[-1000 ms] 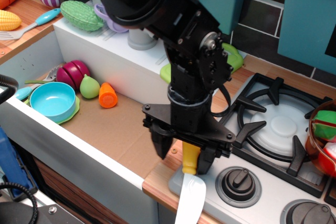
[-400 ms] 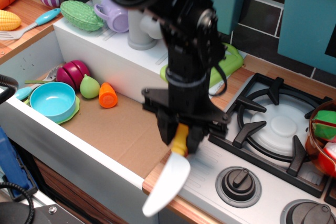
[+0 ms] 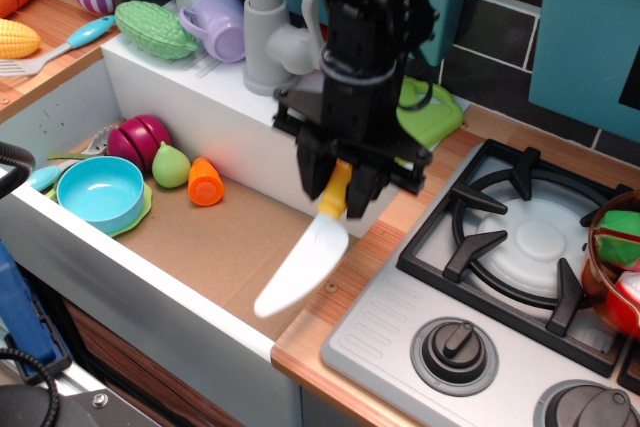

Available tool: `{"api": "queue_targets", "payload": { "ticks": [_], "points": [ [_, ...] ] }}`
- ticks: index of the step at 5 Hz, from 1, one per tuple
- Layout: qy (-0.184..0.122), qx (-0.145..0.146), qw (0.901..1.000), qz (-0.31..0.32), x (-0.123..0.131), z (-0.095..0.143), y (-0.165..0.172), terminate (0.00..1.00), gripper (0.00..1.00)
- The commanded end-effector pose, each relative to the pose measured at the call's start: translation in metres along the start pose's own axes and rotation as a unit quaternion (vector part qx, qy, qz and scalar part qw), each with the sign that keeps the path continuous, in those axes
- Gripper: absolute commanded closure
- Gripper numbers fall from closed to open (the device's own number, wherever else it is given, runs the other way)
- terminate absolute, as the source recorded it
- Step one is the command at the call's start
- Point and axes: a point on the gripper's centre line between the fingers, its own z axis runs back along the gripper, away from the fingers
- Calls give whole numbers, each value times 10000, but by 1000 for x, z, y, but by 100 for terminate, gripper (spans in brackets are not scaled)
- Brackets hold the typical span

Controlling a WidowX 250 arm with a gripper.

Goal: Put knife on cutting board

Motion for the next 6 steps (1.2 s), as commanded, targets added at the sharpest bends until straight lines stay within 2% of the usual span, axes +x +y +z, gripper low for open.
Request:
{"api": "queue_targets", "payload": {
  "ticks": [1, 3, 5, 6],
  "points": [
    [-320, 27, 9987, -389, 45, 4, 17, 0, 100],
    [-606, 83, 9939, -917, 82, -8, 34, 0, 100],
    [-994, -12, 9836, -1507, 105, -18, 41, 0, 100],
    [-1114, -54, 9796, -1672, 117, -21, 41, 100, 100]
  ]
}}
